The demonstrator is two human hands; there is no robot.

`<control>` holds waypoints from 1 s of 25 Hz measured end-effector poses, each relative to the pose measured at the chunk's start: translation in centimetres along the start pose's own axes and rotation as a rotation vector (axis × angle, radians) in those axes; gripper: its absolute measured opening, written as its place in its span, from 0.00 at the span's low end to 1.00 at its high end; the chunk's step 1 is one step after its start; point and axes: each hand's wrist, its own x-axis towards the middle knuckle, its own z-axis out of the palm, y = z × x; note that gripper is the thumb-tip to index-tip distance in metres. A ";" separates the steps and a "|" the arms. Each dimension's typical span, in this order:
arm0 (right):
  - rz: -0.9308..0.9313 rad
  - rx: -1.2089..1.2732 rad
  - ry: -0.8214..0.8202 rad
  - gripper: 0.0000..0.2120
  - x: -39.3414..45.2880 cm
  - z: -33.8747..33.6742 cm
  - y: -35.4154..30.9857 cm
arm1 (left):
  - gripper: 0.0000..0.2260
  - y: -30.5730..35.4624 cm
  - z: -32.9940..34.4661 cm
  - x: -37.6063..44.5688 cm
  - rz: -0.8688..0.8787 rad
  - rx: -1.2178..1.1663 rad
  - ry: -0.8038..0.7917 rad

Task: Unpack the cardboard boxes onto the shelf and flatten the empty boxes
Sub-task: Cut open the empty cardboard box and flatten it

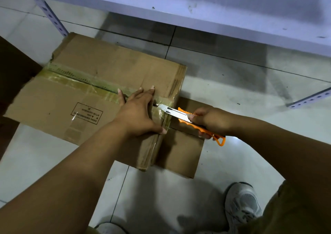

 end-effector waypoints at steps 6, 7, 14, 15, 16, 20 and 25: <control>0.042 0.004 -0.142 0.12 -0.9 0.3 0.1 | 0.51 0.1 -0.7 0.0 0.005 -0.022 -0.015; 0.040 -0.005 -0.150 0.12 -1.0 0.4 0.3 | 0.51 0.1 -0.8 0.0 0.004 -0.021 -0.019; 0.028 0.026 0.012 0.13 -1.3 -1.2 0.3 | 0.46 -0.7 -0.6 -0.1 0.050 -0.048 0.004; 0.021 -0.004 0.043 0.14 -1.4 -1.4 0.2 | 0.43 -0.8 -0.7 -0.2 0.052 -0.024 0.010; 0.012 -0.051 0.078 0.15 -1.5 -1.5 0.0 | 0.40 -0.8 -0.7 -0.3 0.050 0.009 0.018; -0.028 -0.232 0.252 0.14 -2.0 -2.5 -0.3 | 0.38 -0.2 -0.5 -0.8 0.018 0.112 0.036; -0.065 -0.125 0.332 0.11 -1.9 -2.9 -0.9 | 0.39 1.3 0.1 -0.8 -0.044 0.157 0.037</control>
